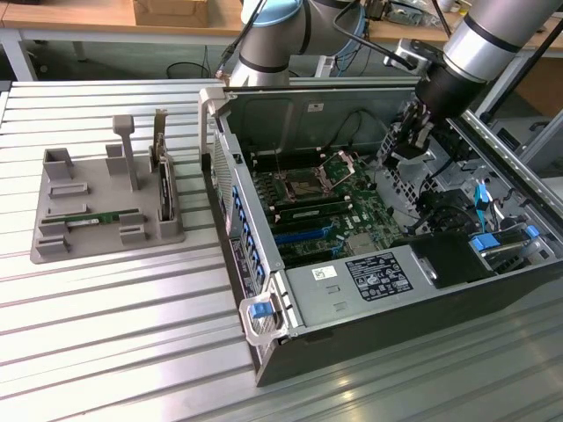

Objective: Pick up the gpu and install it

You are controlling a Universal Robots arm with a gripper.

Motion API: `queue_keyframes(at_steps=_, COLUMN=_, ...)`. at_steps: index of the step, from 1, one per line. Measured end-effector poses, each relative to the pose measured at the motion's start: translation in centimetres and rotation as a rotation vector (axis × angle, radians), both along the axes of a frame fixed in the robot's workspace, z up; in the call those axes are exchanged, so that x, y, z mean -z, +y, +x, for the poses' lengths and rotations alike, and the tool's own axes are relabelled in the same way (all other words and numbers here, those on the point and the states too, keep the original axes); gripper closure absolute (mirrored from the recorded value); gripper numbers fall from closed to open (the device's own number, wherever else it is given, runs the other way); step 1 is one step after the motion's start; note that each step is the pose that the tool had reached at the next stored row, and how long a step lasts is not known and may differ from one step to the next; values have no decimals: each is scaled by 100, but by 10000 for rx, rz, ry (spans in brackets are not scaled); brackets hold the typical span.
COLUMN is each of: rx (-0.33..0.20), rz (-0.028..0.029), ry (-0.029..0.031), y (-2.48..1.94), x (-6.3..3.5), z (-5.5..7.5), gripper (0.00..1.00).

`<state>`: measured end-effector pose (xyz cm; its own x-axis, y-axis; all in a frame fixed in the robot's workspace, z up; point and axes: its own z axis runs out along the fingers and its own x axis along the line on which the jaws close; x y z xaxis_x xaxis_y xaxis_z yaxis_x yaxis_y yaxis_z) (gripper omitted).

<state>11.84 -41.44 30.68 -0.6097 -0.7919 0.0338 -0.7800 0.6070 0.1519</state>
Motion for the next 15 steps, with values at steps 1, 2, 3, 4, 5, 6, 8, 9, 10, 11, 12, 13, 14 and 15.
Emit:
queue_keyframes(at_steps=1, rx=117, rz=-1, ry=0, y=0, x=0, z=0, gripper=90)
queue_keyframes(at_steps=2, rx=219, rz=-3, ry=0, y=0, x=0, z=0, gripper=90)
queue_keyframes(at_steps=3, rx=349, rz=-4, ry=0, y=0, x=0, z=0, gripper=90)
queue_keyframes(at_steps=4, rx=470, rz=-6, ry=0, y=0, x=0, z=0, gripper=90)
queue_keyframes(at_steps=5, rx=578, rz=-7, ry=0, y=0, x=0, z=0, gripper=90)
queue_keyframes(at_steps=6, rx=721, rz=-11, ry=0, y=0, x=0, z=0, gripper=90)
queue_keyframes(at_steps=8, rx=982, rz=-14, ry=0, y=0, x=0, z=0, gripper=90)
queue_keyframes(at_steps=9, rx=1088, rz=-14, ry=0, y=0, x=0, z=0, gripper=90)
queue_keyframes(at_steps=10, rx=1183, rz=-16, ry=0, y=0, x=0, z=0, gripper=90)
queue_keyframes(at_steps=11, rx=1285, rz=-19, ry=0, y=0, x=0, z=0, gripper=90)
queue_keyframes(at_steps=12, rx=1378, rz=-20, ry=0, y=0, x=0, z=0, gripper=90)
queue_keyframes(at_steps=13, rx=1490, rz=-21, ry=0, y=0, x=0, z=0, gripper=90)
queue_keyframes(at_steps=14, rx=1628, rz=-23, ry=0, y=0, x=0, z=0, gripper=90)
queue_keyframes(at_steps=15, rx=1756, rz=-23, ry=0, y=0, x=0, z=0, gripper=90)
